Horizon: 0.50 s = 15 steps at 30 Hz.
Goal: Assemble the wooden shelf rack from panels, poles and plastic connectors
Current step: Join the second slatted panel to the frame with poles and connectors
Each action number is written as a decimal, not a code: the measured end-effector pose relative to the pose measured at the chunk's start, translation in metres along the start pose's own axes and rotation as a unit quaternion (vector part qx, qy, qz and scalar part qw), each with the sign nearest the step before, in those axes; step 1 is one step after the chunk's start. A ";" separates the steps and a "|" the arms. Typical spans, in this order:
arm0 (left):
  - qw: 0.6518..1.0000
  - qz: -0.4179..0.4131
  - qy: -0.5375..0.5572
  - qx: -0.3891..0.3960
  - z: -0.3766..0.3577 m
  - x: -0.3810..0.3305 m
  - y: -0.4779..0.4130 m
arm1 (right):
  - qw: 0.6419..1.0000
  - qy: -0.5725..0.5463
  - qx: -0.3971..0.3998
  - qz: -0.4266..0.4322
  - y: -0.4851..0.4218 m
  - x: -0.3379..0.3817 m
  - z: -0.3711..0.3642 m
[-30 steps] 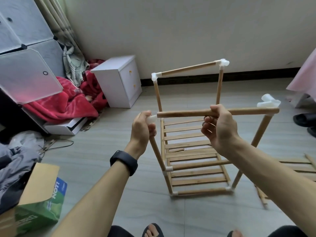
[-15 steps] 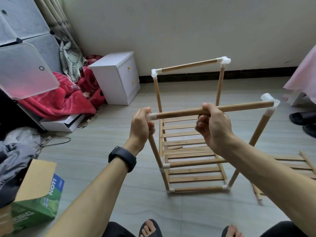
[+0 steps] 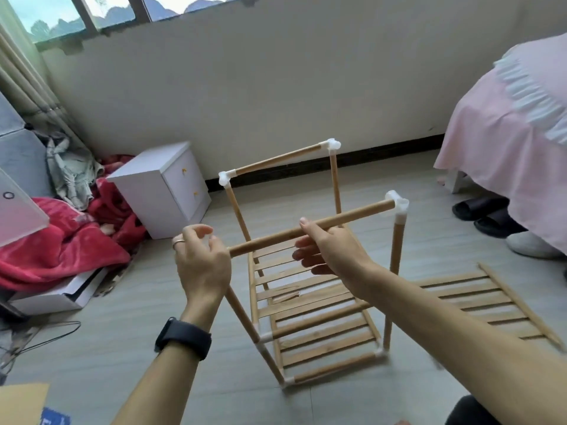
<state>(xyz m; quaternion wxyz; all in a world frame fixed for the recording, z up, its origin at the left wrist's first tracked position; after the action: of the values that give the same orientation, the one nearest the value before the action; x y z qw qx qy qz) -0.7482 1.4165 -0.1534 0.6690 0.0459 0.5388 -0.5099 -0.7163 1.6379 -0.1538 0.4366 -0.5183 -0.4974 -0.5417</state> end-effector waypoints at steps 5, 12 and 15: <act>0.944 -0.313 -0.060 0.086 -0.025 -0.072 0.024 | 0.932 0.120 -0.200 0.278 0.002 0.005 0.071; 0.874 -0.281 -0.065 0.391 -0.103 -0.151 0.054 | 0.934 0.050 -0.331 0.125 -0.023 -0.009 0.138; 0.861 -0.255 -0.048 0.438 -0.122 -0.160 0.058 | 0.972 0.083 -0.200 0.094 -0.035 -0.019 0.133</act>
<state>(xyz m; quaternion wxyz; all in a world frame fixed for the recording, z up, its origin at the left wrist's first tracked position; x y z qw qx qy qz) -0.7719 1.6201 -0.1091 0.4516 0.1710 0.2197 -0.8476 -0.7319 1.7732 -0.1798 0.4128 -0.5930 -0.2903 -0.6275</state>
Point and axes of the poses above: each hand's wrist, its own y-axis away from the middle knuckle, its own z-axis out of the back of the hand, x = y × z, the point moved 1 cm from there along -y, towards the middle knuckle, and after that the axes turned 9 degrees about -x, right-handed, at the moved point
